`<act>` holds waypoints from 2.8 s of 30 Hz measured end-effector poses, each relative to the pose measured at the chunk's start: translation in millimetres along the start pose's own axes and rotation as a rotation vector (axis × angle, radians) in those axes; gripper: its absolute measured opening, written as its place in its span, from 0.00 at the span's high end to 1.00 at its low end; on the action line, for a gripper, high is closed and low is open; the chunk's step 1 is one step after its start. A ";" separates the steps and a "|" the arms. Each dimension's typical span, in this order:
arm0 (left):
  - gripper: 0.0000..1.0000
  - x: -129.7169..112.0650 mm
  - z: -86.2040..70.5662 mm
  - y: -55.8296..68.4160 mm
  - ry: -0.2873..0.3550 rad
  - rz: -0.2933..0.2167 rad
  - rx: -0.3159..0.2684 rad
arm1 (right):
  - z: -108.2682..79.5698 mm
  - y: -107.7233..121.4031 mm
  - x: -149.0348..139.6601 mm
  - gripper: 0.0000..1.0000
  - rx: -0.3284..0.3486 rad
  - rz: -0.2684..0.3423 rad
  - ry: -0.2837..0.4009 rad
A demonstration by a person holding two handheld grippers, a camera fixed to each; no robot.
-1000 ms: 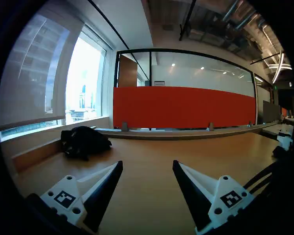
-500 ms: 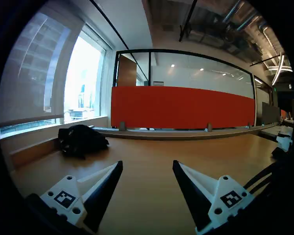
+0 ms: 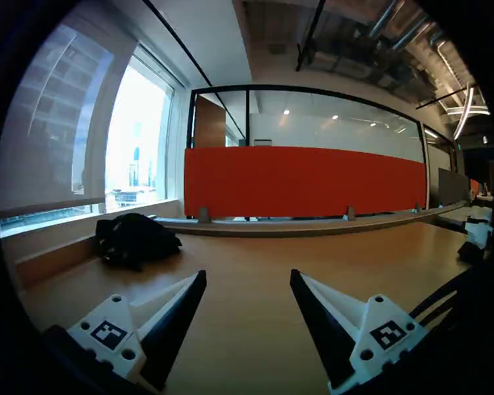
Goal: Fold towel
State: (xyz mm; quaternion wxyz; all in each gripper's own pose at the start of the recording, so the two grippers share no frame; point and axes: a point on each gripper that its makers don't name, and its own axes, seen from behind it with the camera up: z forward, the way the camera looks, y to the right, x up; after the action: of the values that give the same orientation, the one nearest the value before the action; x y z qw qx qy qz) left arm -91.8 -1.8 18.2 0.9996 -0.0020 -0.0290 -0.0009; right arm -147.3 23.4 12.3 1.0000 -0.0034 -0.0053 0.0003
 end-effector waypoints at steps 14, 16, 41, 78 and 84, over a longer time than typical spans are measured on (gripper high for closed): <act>0.06 4.9 -7.3 0.3 0.038 0.008 0.005 | -0.1 -0.3 0.6 0.00 0.000 0.000 0.000; 0.06 4.9 -7.5 0.5 0.038 0.008 0.004 | 0.0 -0.3 0.6 0.00 0.000 0.000 0.000; 0.06 6.2 -7.7 0.9 0.039 0.008 0.004 | 0.6 -0.6 0.1 0.00 0.000 0.000 0.000; 0.05 6.5 -7.3 0.3 0.038 0.009 0.004 | -0.1 -0.4 0.4 0.00 0.000 0.000 0.000; 0.06 7.3 -7.2 0.4 0.038 0.009 0.004 | 0.3 -0.1 0.9 0.00 0.000 0.000 0.000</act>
State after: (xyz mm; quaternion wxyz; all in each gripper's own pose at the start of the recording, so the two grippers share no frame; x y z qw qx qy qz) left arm -84.1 -1.4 11.4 0.9999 0.0000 -0.0099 0.0036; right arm -146.4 23.4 12.7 1.0000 -0.0035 -0.0053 0.0005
